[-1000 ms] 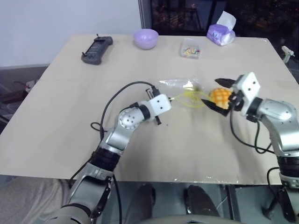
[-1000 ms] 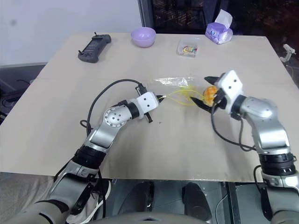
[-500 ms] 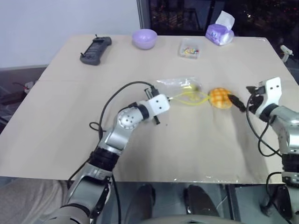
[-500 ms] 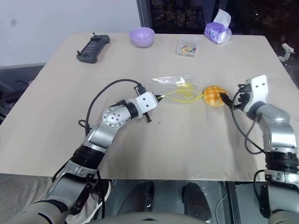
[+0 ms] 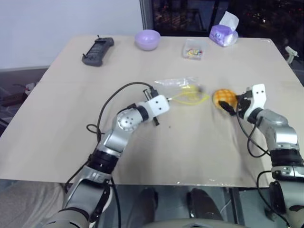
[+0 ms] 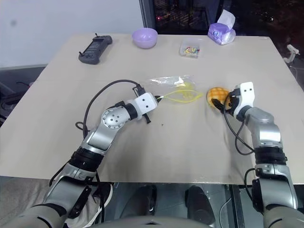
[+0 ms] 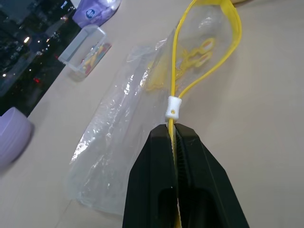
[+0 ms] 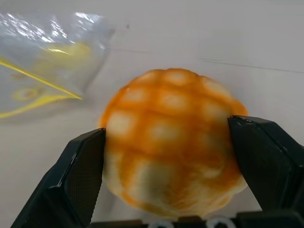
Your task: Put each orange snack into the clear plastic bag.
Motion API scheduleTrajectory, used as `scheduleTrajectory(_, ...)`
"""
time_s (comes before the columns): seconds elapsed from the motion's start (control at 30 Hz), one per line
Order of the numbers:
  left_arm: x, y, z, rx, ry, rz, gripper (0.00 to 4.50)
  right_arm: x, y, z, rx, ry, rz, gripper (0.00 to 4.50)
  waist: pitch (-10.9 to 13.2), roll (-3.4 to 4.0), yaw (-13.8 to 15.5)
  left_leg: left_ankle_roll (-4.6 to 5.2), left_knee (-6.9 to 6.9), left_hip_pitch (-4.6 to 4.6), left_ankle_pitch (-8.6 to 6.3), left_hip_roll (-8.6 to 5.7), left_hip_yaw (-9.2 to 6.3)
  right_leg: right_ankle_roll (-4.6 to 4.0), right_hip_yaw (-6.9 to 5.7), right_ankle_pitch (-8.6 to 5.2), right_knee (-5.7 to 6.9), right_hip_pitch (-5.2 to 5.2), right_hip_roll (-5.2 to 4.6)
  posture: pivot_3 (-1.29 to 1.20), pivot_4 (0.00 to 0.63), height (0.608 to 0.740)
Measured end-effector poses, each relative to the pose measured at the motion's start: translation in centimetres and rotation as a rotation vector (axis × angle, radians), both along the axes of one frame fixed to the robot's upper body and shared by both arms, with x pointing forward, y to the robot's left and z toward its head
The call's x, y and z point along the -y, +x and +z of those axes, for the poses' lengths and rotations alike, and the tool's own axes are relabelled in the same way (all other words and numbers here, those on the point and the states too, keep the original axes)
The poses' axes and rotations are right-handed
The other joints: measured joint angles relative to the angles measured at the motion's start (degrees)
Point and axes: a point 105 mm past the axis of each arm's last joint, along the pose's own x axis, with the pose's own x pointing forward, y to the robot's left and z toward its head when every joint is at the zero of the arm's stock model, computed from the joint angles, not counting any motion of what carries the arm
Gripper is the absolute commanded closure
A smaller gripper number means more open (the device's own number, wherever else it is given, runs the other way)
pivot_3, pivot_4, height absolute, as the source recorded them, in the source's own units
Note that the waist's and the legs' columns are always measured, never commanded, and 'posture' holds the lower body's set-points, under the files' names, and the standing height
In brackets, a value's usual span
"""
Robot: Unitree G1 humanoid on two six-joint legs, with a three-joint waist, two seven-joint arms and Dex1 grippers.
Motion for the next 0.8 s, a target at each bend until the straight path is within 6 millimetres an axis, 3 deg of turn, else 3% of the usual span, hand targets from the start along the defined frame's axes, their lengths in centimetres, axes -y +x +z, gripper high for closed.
scheduleTrajectory(0.1,-0.2,0.0,-0.1,-0.004,0.004,0.006,4.5,0.0,0.1,-0.2,-0.003,0.0,0.005,0.74,-0.03,-0.01,0.0,0.0,0.01,0.01,0.0,0.0,0.01,0.0,0.01,0.0,0.02,0.0,0.0,0.0,0.15,0.74)
scheduleTrajectory(0.2,-0.4,0.0,-0.2,-0.008,0.006,0.015,4.5,0.0,0.1,-0.2,-0.002,-0.003,0.007,1.95,-0.03,-0.01,0.0,0.0,0.02,0.01,0.0,0.0,0.0,0.0,0.0,0.0,0.03,0.0,0.0,0.0,0.15,0.74)
scheduleTrajectory(0.27,-0.5,0.0,-0.2,-0.006,0.005,0.022,4.5,-0.1,0.1,-0.3,0.0,-0.01,0.009,2.4,-0.03,-0.01,0.0,0.0,0.02,0.01,0.0,0.01,0.0,0.0,0.0,0.0,0.03,0.0,0.01,0.0,0.15,0.74)
scheduleTrajectory(0.37,-0.5,0.0,-0.2,-0.005,0.005,0.025,4.5,-0.2,0.2,-0.3,0.001,-0.024,0.014,3.48,-0.03,-0.01,0.0,0.0,0.02,0.01,0.0,0.01,0.0,0.0,0.01,0.0,0.03,0.0,0.0,0.0,0.15,0.74)
scheduleTrajectory(0.57,-0.5,0.0,0.1,0.004,0.0,0.027,4.5,-0.9,-0.6,0.3,0.016,-0.016,0.083,3.48,0.0,0.03,0.0,0.0,0.01,-0.05,0.0,0.01,-0.01,0.0,0.01,0.0,0.02,-0.04,0.0,0.0,0.15,0.74)
scheduleTrajectory(0.8,-0.5,0.0,-0.2,-0.008,-0.004,0.034,4.5,-4.8,-4.3,5.0,0.118,0.06,0.403,3.48,0.03,0.08,0.02,0.01,0.0,-0.07,-0.01,0.0,-0.04,0.0,-0.02,0.0,-0.01,-0.03,0.0,0.0,0.15,0.74)
